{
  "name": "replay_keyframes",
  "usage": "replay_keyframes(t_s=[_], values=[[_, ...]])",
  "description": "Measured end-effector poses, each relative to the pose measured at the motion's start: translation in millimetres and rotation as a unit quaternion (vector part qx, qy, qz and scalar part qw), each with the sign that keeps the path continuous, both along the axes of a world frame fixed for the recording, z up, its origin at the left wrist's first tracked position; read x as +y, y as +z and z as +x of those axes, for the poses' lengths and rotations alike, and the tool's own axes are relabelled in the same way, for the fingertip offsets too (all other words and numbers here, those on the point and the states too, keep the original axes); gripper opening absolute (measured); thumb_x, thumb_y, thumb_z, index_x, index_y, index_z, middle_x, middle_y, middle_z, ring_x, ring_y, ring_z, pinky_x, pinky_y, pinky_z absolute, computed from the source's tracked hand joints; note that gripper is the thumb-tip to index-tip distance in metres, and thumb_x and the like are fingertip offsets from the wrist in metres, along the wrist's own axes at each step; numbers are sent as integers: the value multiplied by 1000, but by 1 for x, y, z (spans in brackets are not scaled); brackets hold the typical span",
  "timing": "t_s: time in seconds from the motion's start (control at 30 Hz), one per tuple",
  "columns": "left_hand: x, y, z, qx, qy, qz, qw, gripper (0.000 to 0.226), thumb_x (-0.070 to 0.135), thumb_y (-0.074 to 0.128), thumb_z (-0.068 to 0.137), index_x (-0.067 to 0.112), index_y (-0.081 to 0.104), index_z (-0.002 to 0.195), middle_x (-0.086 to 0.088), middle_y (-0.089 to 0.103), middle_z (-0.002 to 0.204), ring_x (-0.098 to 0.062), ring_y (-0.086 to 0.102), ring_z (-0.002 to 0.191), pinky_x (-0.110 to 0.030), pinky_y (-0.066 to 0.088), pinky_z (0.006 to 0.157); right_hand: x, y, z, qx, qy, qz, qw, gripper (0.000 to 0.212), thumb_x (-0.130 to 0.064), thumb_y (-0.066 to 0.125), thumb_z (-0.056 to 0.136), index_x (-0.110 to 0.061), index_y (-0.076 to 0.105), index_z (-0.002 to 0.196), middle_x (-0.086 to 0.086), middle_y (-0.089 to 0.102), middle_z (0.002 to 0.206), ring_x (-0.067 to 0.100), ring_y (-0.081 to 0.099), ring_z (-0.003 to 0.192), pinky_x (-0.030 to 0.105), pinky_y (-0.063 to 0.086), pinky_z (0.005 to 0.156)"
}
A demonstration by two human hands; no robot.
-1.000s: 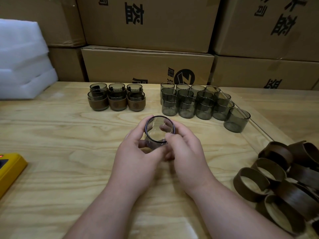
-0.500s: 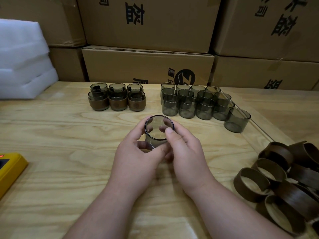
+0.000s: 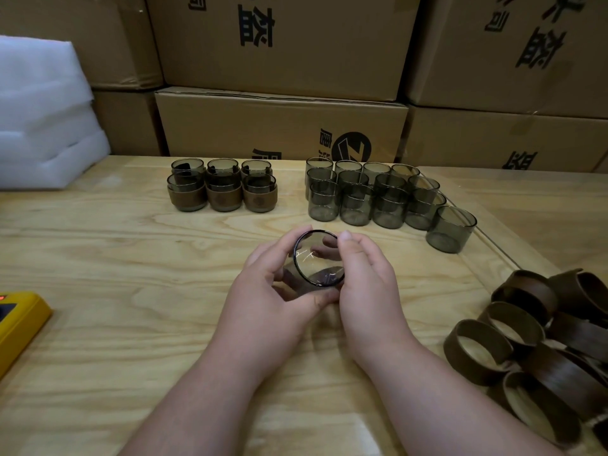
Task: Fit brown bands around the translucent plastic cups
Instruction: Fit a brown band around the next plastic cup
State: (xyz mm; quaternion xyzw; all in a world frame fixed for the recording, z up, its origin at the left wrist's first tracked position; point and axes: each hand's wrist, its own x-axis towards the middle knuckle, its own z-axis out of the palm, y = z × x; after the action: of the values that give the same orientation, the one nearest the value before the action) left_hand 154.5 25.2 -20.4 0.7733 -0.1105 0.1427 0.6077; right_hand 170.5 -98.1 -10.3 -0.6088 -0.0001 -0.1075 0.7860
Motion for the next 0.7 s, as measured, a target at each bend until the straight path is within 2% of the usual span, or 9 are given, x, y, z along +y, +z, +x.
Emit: replay_keyframes(t_s=[0.1,0.2,0.3,0.37,0.47,0.57,0.63,0.7], values=[[-1,0,-2,-14,-17,33,999,82,7,91,69,57,60,125,30,57,120,6,61,101,-9,47,80,-2,0,1,27,-12,10,1000,27,-37,59,101,-18,68,84,1,75,90,22,72,76,35,60,62],[-1,0,-2,-25,-23,57,998,85,1,88,69,54,61,129,27,56,123,4,58,106,-8,45,80,-3,0,0,25,-21,13,999,26,-35,65,99,-13,66,87,3,74,88,21,71,73,33,57,56],[-2,0,-3,-28,-21,63,997,82,-1,82,72,53,62,129,22,56,124,4,60,102,-6,44,79,0,-1,-3,-2,-35,-51,998,42,-50,75,82,-11,65,94,7,74,88,18,70,78,37,60,68],[-3,2,-4,-35,-20,67,997,77,2,79,74,58,63,125,23,55,124,5,60,103,-5,44,80,3,0,-7,-25,-32,-108,993,52,-61,78,65,-20,67,96,-4,75,92,5,71,81,26,59,71],[-3,5,-6,-39,-23,68,997,77,3,75,77,64,61,123,23,53,128,9,57,117,-6,45,89,5,0,-10,-46,-33,-177,983,59,-68,77,55,-31,66,100,-9,72,103,2,70,87,20,58,73],[-3,5,-6,-37,-26,64,997,77,5,77,77,62,60,125,24,55,127,7,59,114,-6,45,86,5,-1,-9,-44,-53,-182,981,55,-71,75,60,-29,69,95,-11,74,94,1,71,84,21,57,72],[-4,4,-7,-36,-34,78,996,74,7,80,75,58,62,126,23,56,124,5,60,108,-5,43,82,3,0,-6,-38,-78,-170,982,46,-69,73,71,-25,68,82,-14,72,77,-1,67,71,16,51,64],[-4,4,-7,-35,-40,91,994,74,6,81,73,54,64,127,22,55,123,4,59,107,-4,40,82,1,0,-2,-28,-101,-151,983,46,-61,68,86,-17,65,74,-12,66,62,-1,60,59,15,46,57]])
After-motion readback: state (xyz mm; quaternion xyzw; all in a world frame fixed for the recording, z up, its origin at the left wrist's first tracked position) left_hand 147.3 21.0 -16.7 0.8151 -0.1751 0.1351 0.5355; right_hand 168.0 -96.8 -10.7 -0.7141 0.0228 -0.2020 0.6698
